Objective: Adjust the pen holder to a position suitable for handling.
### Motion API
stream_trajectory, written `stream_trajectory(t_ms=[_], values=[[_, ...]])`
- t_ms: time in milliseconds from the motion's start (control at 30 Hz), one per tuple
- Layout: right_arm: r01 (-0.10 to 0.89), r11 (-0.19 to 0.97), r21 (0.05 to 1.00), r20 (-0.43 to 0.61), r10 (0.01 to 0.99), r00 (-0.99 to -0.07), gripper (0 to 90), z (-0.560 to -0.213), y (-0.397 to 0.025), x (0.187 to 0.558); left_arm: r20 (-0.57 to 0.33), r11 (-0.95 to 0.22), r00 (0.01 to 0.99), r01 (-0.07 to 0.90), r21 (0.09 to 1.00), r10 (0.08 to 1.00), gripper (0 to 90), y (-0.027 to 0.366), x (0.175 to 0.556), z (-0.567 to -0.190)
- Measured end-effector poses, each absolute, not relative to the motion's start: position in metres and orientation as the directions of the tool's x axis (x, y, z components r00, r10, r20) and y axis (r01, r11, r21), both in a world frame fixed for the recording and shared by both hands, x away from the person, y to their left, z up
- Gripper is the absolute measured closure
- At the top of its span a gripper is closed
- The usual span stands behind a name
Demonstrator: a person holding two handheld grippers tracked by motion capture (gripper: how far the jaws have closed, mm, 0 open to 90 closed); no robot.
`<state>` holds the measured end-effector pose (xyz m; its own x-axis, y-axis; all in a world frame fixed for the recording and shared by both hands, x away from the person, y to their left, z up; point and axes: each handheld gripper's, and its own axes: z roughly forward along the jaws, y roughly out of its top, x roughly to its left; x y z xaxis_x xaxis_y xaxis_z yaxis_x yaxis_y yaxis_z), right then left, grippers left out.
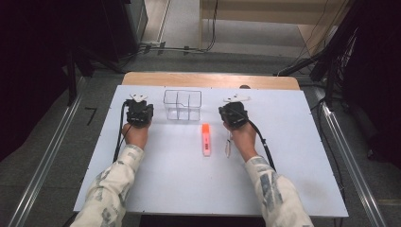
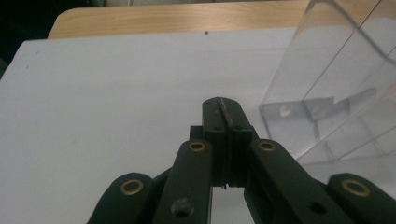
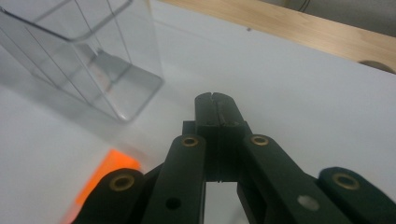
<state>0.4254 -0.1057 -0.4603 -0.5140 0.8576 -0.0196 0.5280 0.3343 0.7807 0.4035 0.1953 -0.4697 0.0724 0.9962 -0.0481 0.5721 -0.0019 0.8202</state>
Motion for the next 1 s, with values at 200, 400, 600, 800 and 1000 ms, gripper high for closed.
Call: stream_trajectory(t_ms=[200,400,600,800,1000], values=[[0.564,0.309,0.766,0.008,0.873,-0.488,87.9,-0.465,-0.071,0.441,-0.06,-0.011,0.109,0.557,0.83,0.992,90.0,0.182,0.421,-0.463],[0.593,0.287,0.752,0.034,0.882,-0.471,87.8,-0.474,-0.06,0.45,-0.061,-0.032,0.145,0.562,0.826,0.987,90.0,0.171,0.425,-0.459],[0.594,0.286,0.752,0.03,0.886,-0.463,87.8,-0.471,-0.061,0.452,-0.07,-0.043,0.175,0.571,0.82,0.982,90.0,0.162,0.424,-0.456],[0.607,0.268,0.748,0.024,0.904,-0.428,87.9,-0.463,-0.08,0.456,-0.076,-0.053,0.2,0.569,0.821,0.977,90.0,0.14,0.428,-0.452],[0.615,0.239,0.752,0.02,0.923,-0.384,88.0,-0.458,-0.107,0.463,-0.071,-0.072,0.226,0.567,0.821,0.972,90.0,0.115,0.437,-0.446]])
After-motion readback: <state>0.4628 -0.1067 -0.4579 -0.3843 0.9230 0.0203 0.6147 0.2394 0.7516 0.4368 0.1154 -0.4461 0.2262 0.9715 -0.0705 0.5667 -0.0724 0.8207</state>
